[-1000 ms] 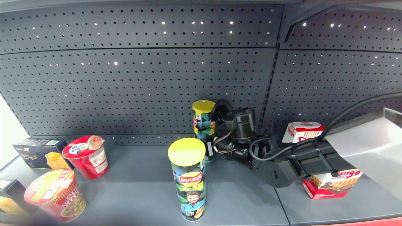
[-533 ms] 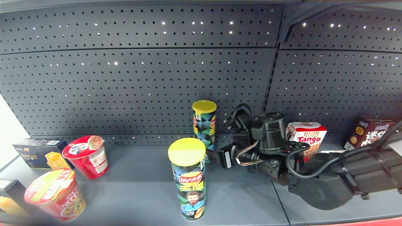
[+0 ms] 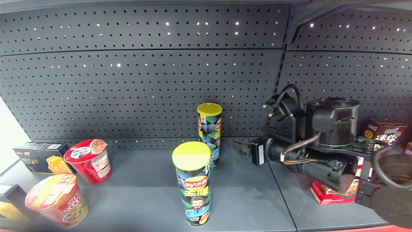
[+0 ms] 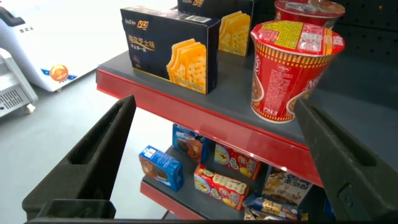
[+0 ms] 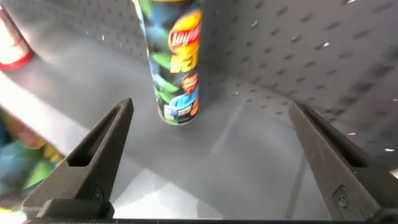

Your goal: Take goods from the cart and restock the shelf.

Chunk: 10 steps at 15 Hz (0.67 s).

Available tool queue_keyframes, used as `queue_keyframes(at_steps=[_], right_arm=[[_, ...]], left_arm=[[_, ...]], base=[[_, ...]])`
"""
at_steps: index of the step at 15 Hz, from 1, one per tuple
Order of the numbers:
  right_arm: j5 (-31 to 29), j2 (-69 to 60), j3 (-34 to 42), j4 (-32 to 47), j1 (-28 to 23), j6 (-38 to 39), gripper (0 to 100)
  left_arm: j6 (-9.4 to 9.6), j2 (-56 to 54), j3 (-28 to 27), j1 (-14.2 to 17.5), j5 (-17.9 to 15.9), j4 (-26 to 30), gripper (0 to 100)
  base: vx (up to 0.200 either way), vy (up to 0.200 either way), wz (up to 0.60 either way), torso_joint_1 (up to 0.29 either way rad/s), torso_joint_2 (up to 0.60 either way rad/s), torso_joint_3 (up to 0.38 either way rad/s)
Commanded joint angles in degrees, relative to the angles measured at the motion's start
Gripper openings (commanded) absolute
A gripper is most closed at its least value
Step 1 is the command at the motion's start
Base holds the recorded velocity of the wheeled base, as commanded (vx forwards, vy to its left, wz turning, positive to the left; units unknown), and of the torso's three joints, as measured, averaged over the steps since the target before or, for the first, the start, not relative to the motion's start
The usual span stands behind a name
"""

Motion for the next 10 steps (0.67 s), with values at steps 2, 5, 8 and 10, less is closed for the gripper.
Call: queue_keyframes(at_steps=[2,5,8,10], right_arm=[[-1.64,-11.62,2.82,3.73,-0.10,-1.74,100],[-2.61,-23.31,6.77,8.03,-4.59,-3.67,100],[-1.73,-36.58,8.35,18.23,-11.44,-4.64,100],[0.38,-42.47,10.29,18.58,-18.56,-4.73,100]], left_arm=[[-0.04,0.00,0.00,0.03,0.01,-0.01,100],[-0.04,0.00,0.00,0.03,0.01,-0.01,100],[-0.04,0.00,0.00,0.03,0.01,-0.01,100],[-0.04,0.00,0.00,0.03,0.01,-0.01,100]], base=[[0.000,0.000,0.00,0.000,0.00,0.000],[0.000,0.000,0.00,0.000,0.00,0.000],[0.000,0.000,0.00,0.000,0.00,0.000],[0.000,0.000,0.00,0.000,0.00,0.000]])
